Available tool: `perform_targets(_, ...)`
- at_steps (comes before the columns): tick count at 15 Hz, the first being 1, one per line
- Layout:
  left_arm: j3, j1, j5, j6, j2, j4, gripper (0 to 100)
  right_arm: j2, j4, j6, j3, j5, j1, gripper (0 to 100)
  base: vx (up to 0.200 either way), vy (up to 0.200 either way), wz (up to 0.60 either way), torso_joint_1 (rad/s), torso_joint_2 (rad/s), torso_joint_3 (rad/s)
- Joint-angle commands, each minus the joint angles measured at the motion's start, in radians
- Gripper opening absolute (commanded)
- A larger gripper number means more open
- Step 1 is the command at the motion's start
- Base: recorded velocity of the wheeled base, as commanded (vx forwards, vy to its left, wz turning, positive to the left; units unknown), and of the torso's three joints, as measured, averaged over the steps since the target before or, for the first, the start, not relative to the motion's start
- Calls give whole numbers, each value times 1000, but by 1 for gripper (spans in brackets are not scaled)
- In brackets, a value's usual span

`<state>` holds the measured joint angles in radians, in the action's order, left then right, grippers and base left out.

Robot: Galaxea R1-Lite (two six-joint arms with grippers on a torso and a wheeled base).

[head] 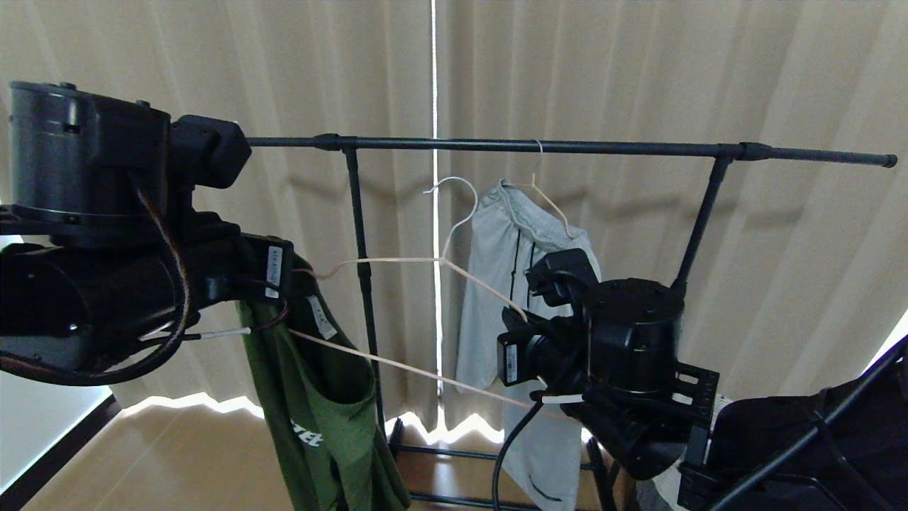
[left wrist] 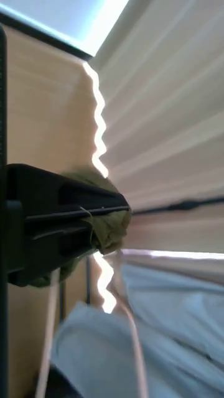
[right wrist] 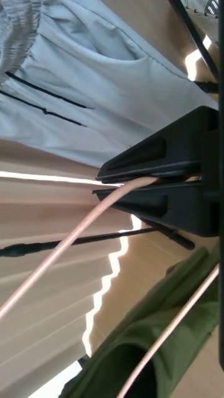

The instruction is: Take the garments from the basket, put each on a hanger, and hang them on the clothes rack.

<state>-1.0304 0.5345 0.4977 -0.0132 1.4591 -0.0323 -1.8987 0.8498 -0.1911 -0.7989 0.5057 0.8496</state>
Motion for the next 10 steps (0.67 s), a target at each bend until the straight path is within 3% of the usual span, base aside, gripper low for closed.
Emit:
perform_targets(1, -10, 15, -5, 2, 30, -8, 0, -3, 2, -1, -2, -4, 28, 0, 0, 0, 0, 0, 0, 0)
perform_targets(5, -10, 91, -14, 21, 64, -63, 0, -56, 3, -4, -43, -6, 59, 0, 0, 0, 0, 0, 0, 0)
perform_targets(8, -2, 128, -122, 24, 63, -103, 0, -69, 3, -5, -71, -6, 69, 0, 0, 0, 0, 0, 0, 0)
perform_targets(10, -3, 142, -148, 24, 58, -103, 0, -69, 3, -5, -69, -6, 69, 0, 0, 0, 0, 0, 0, 0)
